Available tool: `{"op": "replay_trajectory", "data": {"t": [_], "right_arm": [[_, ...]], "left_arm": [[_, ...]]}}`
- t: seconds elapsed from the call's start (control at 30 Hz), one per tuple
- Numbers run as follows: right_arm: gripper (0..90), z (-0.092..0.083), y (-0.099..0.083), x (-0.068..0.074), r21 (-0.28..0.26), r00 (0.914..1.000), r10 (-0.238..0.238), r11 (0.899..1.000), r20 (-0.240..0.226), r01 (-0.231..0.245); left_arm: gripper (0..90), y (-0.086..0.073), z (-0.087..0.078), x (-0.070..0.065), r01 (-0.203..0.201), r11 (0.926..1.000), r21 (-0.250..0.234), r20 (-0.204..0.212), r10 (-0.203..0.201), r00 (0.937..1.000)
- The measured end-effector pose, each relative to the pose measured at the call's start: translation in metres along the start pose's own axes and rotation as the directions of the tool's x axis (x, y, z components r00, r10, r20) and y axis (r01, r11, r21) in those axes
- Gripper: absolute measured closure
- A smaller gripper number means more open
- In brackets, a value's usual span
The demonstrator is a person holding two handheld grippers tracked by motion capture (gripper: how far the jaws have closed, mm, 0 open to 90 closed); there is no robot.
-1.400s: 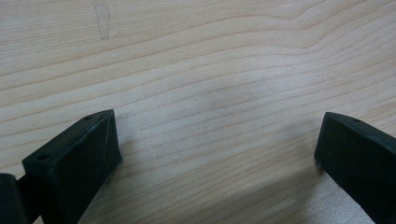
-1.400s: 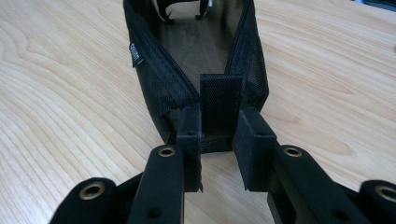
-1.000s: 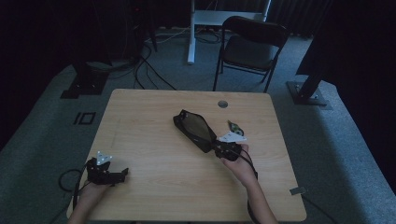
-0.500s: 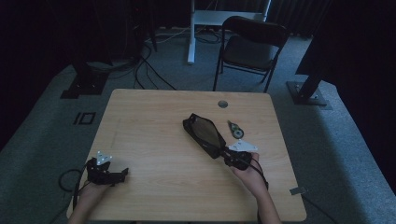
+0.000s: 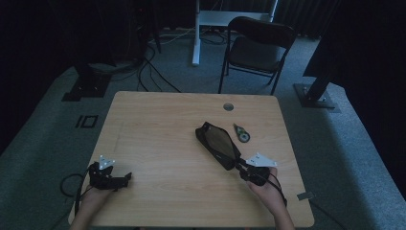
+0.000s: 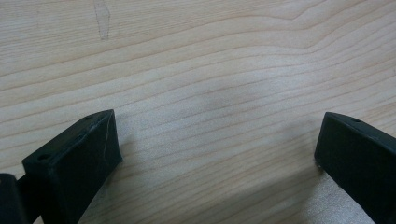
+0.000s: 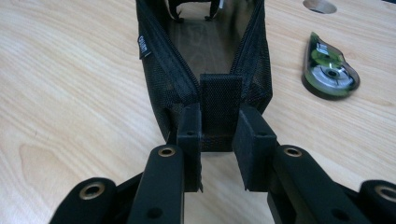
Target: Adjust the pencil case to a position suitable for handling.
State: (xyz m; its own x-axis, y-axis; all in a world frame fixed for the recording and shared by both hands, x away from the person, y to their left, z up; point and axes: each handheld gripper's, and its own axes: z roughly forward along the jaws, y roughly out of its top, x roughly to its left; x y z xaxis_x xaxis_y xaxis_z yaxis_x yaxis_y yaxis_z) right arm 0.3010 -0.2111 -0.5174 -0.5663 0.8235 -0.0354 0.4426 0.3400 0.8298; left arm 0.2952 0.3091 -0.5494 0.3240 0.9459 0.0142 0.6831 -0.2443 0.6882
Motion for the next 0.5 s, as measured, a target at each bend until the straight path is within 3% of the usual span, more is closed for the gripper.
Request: {"op": "replay_trajectory", "data": {"t": [0.13,0.2,0.5], "right_arm": [[73.1,-0.007,-0.004,0.001,0.002,1.0,-0.005,1.0,0.001,0.005],[73.1,-0.01,-0.007,0.001,-0.006,0.9998,0.021,1.0,-0.007,-0.021],[73.1,-0.024,-0.02,0.002,-0.013,0.9991,0.041,0.999,0.0,-0.041]], "left_arm": [[0.2,0.0,0.0,0.0,0.0,1.0,0.0,0.0,0.0,1.0],[0.2,0.0,0.0,0.0,0.0,1.0,0.0,0.0,0.0,1.0],[0.2,0.0,0.0,0.0,0.0,1.0,0.0,0.0,0.0,1.0]]}}
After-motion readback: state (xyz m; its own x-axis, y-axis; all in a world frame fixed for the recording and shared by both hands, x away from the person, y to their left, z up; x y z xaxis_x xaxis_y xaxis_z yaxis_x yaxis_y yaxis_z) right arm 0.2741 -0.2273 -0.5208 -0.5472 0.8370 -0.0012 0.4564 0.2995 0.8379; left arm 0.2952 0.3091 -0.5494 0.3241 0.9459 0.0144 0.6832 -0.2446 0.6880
